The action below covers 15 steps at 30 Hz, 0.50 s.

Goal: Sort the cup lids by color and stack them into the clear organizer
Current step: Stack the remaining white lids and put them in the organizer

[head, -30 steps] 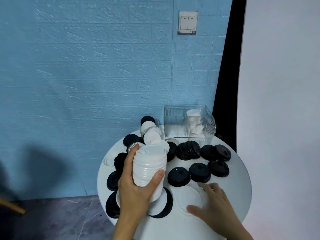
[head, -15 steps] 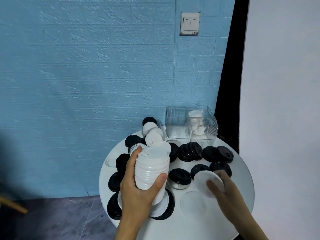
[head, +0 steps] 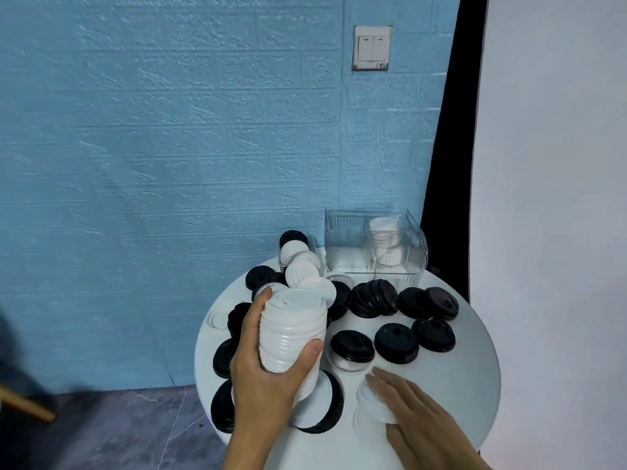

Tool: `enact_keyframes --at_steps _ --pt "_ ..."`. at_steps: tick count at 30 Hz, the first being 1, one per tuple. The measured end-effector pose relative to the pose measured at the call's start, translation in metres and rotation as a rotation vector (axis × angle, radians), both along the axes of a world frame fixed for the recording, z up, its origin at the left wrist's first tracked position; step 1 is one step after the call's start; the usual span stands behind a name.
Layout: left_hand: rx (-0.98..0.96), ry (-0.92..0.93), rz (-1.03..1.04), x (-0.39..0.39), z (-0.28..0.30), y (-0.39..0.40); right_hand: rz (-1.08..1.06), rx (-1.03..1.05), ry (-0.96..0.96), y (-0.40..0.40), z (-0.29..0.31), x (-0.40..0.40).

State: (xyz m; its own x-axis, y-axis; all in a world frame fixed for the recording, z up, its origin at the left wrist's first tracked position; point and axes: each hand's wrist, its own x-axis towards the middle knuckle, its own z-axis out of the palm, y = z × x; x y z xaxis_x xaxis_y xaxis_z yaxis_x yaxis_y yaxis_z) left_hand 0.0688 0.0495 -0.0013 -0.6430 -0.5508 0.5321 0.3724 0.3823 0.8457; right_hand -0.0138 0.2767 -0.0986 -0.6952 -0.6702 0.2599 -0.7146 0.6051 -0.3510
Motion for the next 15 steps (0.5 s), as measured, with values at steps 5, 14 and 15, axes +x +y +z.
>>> enact_keyframes --at_steps 5,14,15 --pt "-0.006 0.018 0.007 -0.001 0.0 0.001 0.036 0.014 0.062 -0.003 -0.001 0.006" --pt "-0.013 0.041 0.019 0.001 0.004 0.0 0.092 0.09 0.163 -0.002 0.007 0.008" --pt "-0.013 0.043 0.02 0.001 0.004 -0.001 0.097 0.04 0.168 0.0 0.005 0.008"
